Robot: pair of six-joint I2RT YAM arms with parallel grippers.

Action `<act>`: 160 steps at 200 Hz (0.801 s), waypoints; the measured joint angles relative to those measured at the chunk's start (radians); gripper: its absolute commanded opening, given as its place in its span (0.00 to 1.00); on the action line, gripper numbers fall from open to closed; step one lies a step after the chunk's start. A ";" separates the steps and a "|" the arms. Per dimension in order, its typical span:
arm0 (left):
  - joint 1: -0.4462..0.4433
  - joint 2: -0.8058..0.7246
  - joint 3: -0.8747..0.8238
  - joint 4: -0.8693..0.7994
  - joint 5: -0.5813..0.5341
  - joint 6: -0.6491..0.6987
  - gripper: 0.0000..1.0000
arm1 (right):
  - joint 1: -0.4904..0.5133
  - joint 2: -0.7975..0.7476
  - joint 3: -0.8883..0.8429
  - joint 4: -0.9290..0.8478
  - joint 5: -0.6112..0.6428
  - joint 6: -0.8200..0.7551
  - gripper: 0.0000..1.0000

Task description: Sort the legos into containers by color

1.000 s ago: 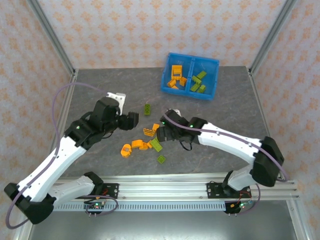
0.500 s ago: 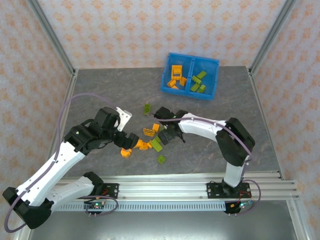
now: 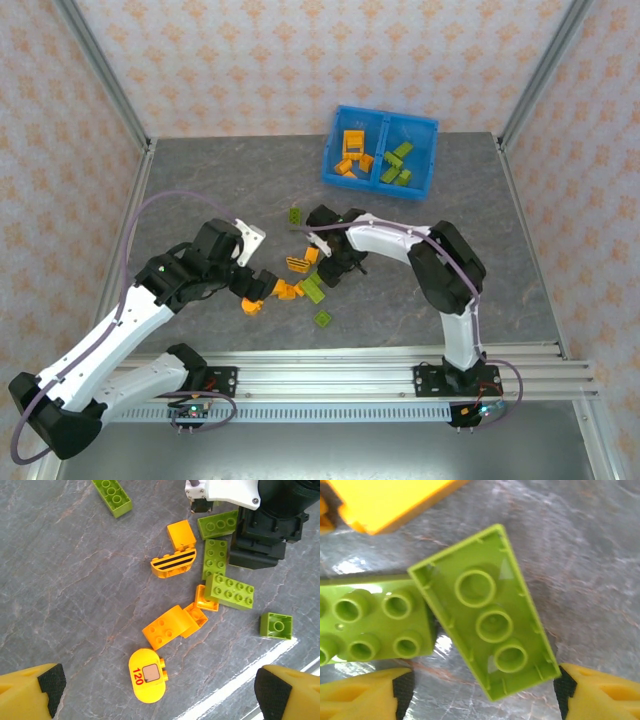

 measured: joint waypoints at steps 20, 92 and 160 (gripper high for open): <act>0.000 0.002 0.000 0.001 -0.029 0.000 1.00 | 0.000 0.014 0.016 -0.015 -0.025 -0.010 0.61; 0.000 0.002 -0.001 0.003 -0.045 0.000 1.00 | -0.009 0.013 0.016 -0.013 -0.022 -0.029 0.74; 0.013 0.002 -0.001 0.009 -0.045 0.000 1.00 | -0.021 0.065 0.098 -0.072 -0.047 -0.051 0.55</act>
